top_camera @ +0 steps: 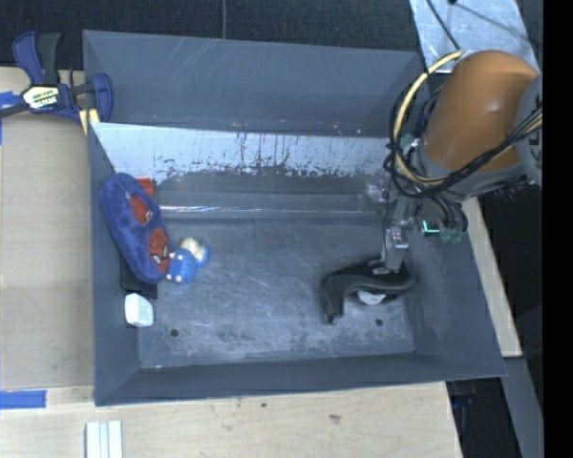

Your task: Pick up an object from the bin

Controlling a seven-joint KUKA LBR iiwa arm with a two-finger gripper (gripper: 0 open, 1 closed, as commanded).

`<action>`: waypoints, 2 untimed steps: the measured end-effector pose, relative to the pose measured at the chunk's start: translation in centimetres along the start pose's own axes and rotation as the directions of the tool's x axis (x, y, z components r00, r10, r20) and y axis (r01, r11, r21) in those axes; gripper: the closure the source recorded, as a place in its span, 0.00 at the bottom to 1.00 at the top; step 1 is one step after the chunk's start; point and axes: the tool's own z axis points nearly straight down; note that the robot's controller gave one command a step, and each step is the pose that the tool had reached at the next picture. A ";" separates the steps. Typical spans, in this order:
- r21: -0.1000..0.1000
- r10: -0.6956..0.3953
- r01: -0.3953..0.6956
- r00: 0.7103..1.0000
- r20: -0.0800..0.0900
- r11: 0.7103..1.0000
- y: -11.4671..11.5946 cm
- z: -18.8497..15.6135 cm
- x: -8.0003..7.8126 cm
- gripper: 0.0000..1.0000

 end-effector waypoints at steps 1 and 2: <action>-0.001 -0.113 0.113 0.994 -0.001 0.994 -0.7 7.7 6.2 0.00; -0.003 -0.118 0.118 0.993 0.013 0.993 -0.3 7.2 5.7 1.00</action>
Offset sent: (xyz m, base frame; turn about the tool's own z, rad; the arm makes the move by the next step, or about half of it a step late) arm -0.0596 -0.0066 -0.0729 -0.1148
